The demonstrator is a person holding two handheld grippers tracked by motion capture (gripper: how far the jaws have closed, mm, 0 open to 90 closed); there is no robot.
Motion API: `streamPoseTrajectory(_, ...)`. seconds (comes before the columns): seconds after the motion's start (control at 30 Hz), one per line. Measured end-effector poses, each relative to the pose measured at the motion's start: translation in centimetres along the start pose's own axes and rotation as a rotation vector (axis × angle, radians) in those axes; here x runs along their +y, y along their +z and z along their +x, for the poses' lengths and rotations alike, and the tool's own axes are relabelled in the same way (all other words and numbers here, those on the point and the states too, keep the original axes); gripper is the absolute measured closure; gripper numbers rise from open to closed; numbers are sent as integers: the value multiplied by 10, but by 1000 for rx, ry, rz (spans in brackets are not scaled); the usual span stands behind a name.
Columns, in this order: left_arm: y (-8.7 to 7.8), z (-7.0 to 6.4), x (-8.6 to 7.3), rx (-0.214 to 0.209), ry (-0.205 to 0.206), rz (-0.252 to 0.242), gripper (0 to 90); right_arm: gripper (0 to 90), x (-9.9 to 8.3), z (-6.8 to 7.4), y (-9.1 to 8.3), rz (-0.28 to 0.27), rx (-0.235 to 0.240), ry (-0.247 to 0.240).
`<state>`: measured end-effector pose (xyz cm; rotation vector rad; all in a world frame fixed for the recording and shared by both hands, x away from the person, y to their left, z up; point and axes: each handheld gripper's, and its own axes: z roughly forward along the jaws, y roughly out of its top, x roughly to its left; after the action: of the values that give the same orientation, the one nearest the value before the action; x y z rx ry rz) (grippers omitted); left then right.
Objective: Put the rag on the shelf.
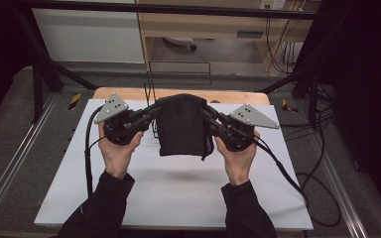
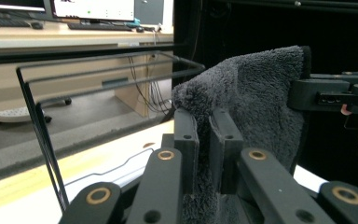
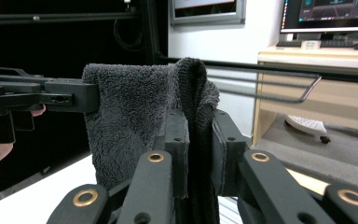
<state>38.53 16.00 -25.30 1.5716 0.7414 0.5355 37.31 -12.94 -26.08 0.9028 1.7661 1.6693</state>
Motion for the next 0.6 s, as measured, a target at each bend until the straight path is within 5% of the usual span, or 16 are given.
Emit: streamPoseTrajectory(0.6, 18, 7, 19, 5, -55, -121, 824, 797, 16, -9, 14, -132, -41, 10)
